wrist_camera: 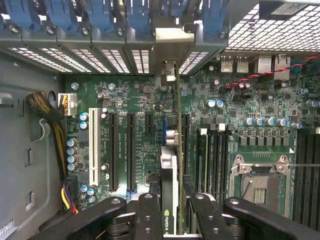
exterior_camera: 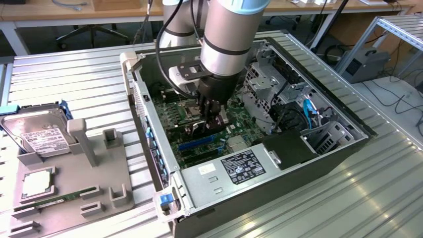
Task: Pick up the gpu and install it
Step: 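Insert the gpu into the slot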
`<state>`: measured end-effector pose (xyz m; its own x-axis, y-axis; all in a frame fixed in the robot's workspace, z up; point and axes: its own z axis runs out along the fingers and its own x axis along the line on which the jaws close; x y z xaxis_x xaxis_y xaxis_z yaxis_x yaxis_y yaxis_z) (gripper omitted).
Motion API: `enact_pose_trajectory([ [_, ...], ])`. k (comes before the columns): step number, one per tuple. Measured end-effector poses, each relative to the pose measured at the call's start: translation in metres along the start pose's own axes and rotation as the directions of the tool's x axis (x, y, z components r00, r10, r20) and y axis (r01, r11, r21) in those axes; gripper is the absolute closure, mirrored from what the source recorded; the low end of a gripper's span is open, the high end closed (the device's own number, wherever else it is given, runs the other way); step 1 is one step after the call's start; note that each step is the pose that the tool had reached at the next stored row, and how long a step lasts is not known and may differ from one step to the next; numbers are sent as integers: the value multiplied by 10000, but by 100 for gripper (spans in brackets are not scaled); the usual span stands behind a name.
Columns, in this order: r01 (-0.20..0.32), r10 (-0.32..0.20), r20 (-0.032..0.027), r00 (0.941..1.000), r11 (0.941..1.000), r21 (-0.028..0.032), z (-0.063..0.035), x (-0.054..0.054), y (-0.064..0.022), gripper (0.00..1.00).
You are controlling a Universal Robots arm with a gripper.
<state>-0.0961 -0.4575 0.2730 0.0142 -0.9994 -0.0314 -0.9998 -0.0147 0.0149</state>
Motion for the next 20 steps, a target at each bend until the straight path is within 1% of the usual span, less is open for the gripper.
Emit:
enact_pose_trajectory([
  [15, -1, 1, -1, 10000, 10000, 0, 0, 0, 30, 73],
  [20, -2, 2, -1, 10000, 10000, 6, 24, 0, 52, 73],
])
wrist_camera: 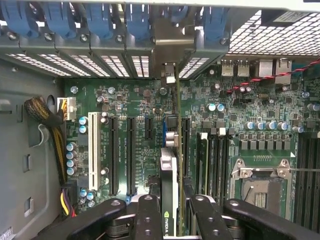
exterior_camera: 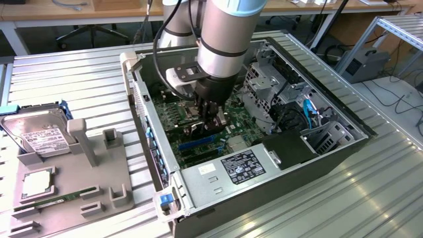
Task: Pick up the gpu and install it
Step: 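Insert the gpu into the slot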
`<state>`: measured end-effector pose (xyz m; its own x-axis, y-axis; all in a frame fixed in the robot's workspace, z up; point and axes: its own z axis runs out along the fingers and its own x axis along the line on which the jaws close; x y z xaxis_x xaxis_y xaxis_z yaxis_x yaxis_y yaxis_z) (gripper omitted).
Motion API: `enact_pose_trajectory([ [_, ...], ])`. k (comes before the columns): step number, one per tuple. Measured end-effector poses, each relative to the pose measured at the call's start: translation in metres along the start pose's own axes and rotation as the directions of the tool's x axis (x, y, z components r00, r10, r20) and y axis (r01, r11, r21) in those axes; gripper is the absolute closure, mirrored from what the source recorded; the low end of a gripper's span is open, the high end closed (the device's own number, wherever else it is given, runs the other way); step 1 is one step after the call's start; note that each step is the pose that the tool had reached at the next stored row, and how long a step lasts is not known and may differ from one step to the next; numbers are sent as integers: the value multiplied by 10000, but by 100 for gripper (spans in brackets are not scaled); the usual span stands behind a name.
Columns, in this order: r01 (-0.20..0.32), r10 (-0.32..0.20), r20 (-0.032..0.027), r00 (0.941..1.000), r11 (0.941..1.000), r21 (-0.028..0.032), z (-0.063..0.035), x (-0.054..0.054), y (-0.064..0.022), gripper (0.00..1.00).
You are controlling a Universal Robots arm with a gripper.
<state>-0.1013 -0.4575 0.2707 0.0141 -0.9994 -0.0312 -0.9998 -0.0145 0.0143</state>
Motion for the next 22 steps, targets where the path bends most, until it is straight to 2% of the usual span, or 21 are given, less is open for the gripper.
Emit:
enact_pose_trajectory([
  [22, 1, -1, 2, 10000, 10000, 1, 15, 11, 22, 73],
])
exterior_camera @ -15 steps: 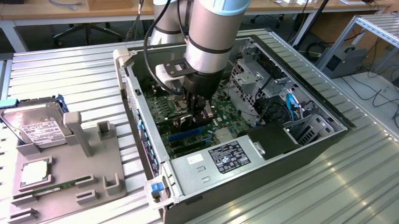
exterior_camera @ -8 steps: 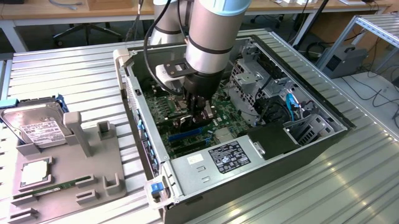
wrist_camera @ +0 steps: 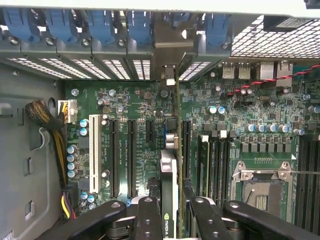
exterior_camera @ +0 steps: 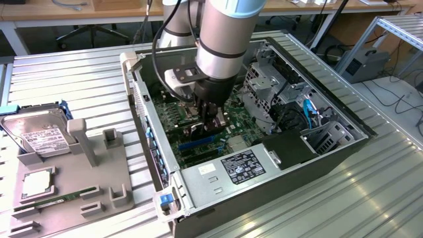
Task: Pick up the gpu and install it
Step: 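Insert the gpu into the slot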
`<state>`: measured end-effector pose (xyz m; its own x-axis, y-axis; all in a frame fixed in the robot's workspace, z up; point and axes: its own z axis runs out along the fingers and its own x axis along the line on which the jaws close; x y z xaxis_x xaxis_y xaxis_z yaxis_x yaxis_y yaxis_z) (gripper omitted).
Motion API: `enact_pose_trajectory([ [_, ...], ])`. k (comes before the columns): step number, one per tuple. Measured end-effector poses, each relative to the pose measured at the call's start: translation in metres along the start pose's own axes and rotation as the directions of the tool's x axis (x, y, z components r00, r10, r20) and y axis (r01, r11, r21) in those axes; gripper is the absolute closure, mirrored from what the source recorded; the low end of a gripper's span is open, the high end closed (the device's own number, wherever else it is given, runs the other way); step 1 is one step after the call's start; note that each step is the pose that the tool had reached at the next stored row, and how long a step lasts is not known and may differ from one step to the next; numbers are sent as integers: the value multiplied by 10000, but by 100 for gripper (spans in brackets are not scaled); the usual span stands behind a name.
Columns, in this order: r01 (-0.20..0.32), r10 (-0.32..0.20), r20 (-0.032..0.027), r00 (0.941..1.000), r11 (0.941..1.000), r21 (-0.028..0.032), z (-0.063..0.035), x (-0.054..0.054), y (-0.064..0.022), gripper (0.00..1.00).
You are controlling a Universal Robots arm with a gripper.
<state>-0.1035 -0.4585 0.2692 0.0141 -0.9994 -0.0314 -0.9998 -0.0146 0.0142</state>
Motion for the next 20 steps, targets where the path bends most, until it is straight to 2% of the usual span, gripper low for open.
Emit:
enact_pose_trajectory([
  [11, 0, 0, -1, 10000, 10000, -1, 14, 0, 0, 73],
  [14, -2, 2, -1, 10000, 10000, -23, 14, 0, 0, 73],
  [17, -13, 13, -1, 10000, 10000, -88, 14, 0, 0, 73],
  [20, -15, 15, 1, 10000, 10000, -92, 20, 0, -1, 73],
])
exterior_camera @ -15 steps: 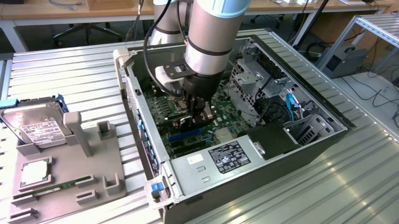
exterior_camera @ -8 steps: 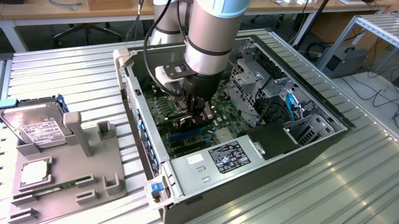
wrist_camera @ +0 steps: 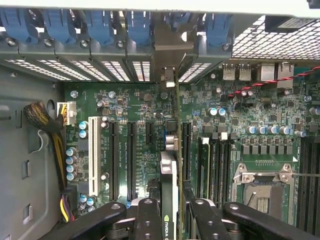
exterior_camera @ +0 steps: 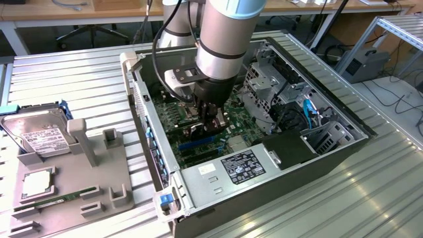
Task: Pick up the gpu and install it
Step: 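Insert the gpu into the slot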
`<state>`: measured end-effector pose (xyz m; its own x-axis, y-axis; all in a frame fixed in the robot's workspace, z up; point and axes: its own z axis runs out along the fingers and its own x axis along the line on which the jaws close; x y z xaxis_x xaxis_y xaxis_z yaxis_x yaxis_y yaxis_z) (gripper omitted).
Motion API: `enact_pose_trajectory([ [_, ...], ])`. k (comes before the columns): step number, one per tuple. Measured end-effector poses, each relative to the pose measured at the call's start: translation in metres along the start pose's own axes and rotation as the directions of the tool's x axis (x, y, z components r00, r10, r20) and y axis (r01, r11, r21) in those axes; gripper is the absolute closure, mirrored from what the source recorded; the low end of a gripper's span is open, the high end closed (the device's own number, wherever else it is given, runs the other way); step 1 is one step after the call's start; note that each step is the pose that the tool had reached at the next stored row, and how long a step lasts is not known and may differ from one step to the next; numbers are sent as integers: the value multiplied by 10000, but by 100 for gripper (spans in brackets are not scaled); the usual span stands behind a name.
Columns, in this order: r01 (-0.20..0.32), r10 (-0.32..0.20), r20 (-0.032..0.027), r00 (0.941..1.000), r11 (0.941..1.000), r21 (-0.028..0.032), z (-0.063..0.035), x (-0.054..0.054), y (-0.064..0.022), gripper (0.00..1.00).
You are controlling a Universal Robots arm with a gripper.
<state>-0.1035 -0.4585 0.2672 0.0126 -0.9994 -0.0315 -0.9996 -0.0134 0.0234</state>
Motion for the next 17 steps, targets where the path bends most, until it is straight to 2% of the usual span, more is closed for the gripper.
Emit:
enact_pose_trajectory([
  [2, -5, 5, -4, 10000, 10000, -4, 31, 1, -1, 73],
  [6, -162, 162, 1, 9999, 9999, -14, 35, 2, -1, 73],
  [17, -179, 179, 1, 9998, 9998, -13, 55, 2, -1, 73],
])
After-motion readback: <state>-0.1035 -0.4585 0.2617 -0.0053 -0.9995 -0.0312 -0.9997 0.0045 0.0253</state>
